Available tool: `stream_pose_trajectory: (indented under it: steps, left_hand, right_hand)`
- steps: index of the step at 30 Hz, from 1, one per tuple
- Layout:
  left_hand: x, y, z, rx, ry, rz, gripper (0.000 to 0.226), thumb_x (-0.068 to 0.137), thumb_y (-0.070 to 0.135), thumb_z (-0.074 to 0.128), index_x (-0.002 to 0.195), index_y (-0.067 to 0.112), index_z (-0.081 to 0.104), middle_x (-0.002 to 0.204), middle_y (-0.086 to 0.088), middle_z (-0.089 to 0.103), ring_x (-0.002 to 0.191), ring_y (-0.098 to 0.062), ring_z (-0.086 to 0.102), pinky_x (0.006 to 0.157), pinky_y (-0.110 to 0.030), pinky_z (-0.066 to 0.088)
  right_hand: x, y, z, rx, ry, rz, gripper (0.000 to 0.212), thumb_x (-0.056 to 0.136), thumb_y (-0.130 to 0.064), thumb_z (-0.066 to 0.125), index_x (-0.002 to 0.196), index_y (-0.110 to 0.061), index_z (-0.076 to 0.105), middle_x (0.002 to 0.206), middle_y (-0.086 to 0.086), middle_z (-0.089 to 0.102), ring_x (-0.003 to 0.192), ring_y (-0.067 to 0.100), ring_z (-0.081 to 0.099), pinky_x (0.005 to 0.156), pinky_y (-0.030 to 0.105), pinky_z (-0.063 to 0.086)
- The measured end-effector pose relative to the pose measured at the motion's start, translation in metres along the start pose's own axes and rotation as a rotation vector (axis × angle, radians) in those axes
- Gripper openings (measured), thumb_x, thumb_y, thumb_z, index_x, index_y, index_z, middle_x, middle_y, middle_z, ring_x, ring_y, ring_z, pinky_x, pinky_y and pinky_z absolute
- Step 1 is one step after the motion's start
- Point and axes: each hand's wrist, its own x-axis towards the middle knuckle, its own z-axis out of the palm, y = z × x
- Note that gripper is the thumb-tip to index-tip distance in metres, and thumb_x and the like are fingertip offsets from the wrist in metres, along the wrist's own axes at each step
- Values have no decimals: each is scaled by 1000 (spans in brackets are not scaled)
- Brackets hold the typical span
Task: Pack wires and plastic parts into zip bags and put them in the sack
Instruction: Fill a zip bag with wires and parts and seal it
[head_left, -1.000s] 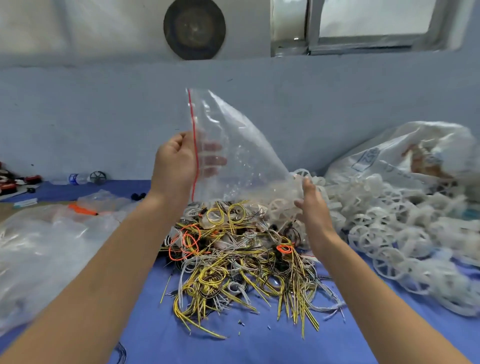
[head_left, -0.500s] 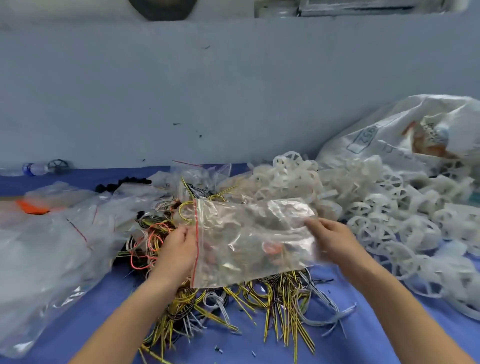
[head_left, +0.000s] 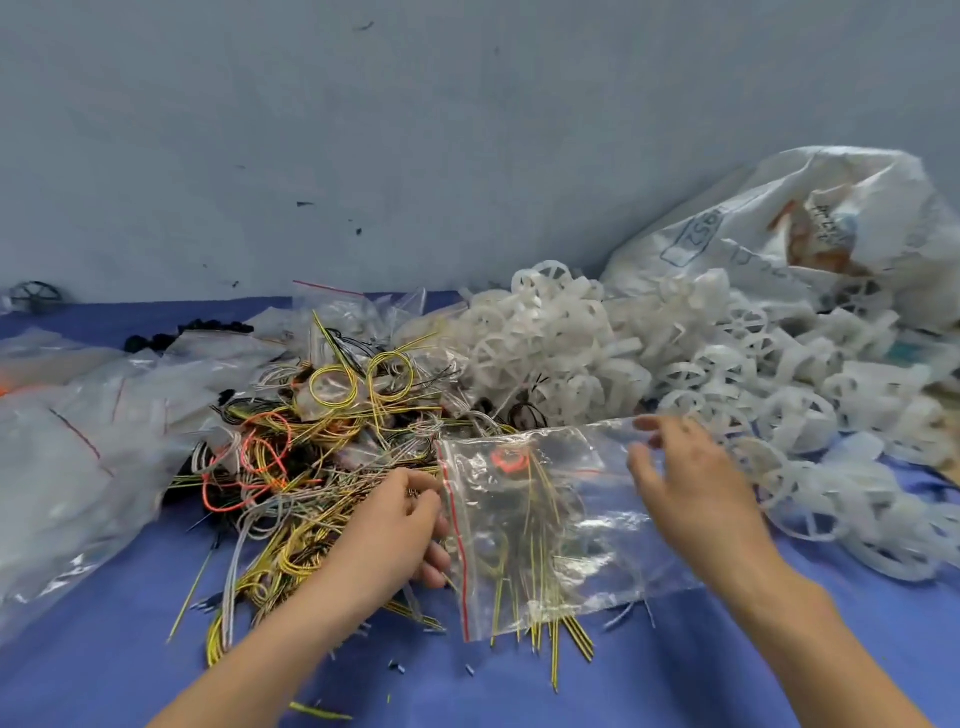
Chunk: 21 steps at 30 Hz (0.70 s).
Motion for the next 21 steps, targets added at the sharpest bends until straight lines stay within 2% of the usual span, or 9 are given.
stream_pose_trajectory:
  steps: [3,5,7,9,12,15,18,21]
  left_hand:
    - [-1,3,1,-133,-6,-59,16,101,4,39,106,11,53,80,-17,64,51,-22,64,45,-30,53]
    - [-3,6,1,-233,-40,-86,20,100,-1,38,107,4,55,77,-15,70,57,-25,69,49,-30,55]
    - [-3,7,1,-293,-108,-104,23,100,-2,39,108,2,60,81,-12,75,70,-25,72,56,-28,58]
    - [-5,7,3,-310,-163,-101,26,100,-2,41,111,2,63,95,-14,75,86,-23,71,68,-29,61]
    - [-10,5,7,-253,-225,-15,35,99,-4,40,114,14,66,108,-8,74,99,-14,70,81,-28,59]
    - [-16,5,14,-283,-280,63,39,98,-2,46,111,27,68,104,1,75,92,-10,71,75,-28,59]
    - [-19,5,22,-231,-282,158,42,93,4,59,107,43,69,101,7,72,82,-11,71,72,-25,56]
    - [-20,5,30,-145,-298,219,52,93,7,56,107,56,63,103,3,70,76,-21,62,71,-39,44]
  right_hand:
    - [-20,-40,10,157,-152,-122,17,98,-41,48,111,-32,54,98,-11,62,83,12,60,76,38,51]
    - [-31,-60,21,182,-232,-178,14,95,-48,47,102,-36,50,84,-13,59,76,8,56,71,36,49]
    - [-37,-73,32,207,-305,-199,23,91,-58,47,99,-36,47,78,-14,58,75,7,55,67,33,46]
    - [-39,-79,43,235,-372,-173,34,85,-68,45,98,-37,45,80,-13,59,78,9,57,67,33,45]
    - [-39,-81,52,256,-386,-141,46,75,-78,42,96,-38,41,77,-12,60,77,10,59,63,33,43]
    - [-36,-79,55,333,-333,-86,40,77,-72,47,95,-37,43,74,-12,63,72,8,61,63,32,45]
    - [-34,-75,56,418,-317,-25,19,83,-53,56,89,-35,51,75,-9,68,62,7,63,64,37,54]
    - [-35,-73,55,452,-305,19,10,84,-39,60,84,-34,52,71,-5,68,62,13,65,61,42,56]
